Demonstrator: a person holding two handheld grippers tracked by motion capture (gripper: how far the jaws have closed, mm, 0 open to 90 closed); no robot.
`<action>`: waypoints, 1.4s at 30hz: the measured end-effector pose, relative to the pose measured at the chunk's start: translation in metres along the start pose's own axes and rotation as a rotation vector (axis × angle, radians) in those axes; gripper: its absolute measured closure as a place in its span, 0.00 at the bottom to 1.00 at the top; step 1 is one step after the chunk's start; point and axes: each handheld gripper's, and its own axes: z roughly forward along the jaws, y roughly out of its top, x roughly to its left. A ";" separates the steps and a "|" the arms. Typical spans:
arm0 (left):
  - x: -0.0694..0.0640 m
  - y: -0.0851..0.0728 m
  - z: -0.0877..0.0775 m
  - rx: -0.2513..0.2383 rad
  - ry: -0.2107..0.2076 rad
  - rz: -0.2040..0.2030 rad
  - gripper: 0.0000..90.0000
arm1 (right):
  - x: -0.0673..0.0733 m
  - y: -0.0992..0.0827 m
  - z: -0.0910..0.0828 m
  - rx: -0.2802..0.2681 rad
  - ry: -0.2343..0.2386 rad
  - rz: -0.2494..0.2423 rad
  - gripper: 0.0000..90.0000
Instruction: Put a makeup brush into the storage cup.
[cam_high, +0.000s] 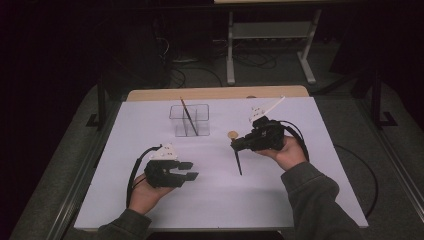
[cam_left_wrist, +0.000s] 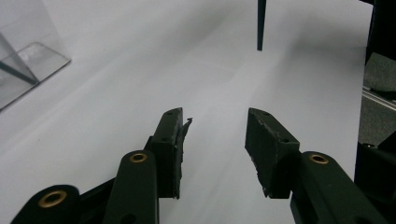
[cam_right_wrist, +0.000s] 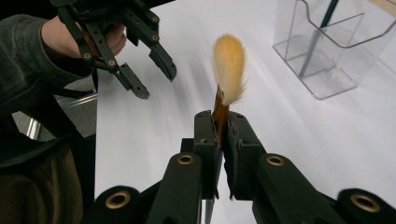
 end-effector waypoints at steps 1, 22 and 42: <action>0.000 -0.001 -0.001 0.001 0.007 -0.002 0.62 | -0.001 0.000 -0.001 0.003 -0.001 0.002 0.92; 0.010 -0.020 -0.019 -0.014 0.083 -0.023 0.56 | -0.013 0.008 -0.010 0.023 -0.040 0.023 0.92; 0.015 -0.029 -0.027 -0.030 0.119 -0.044 0.51 | -0.024 0.022 -0.005 0.042 -0.056 0.019 0.92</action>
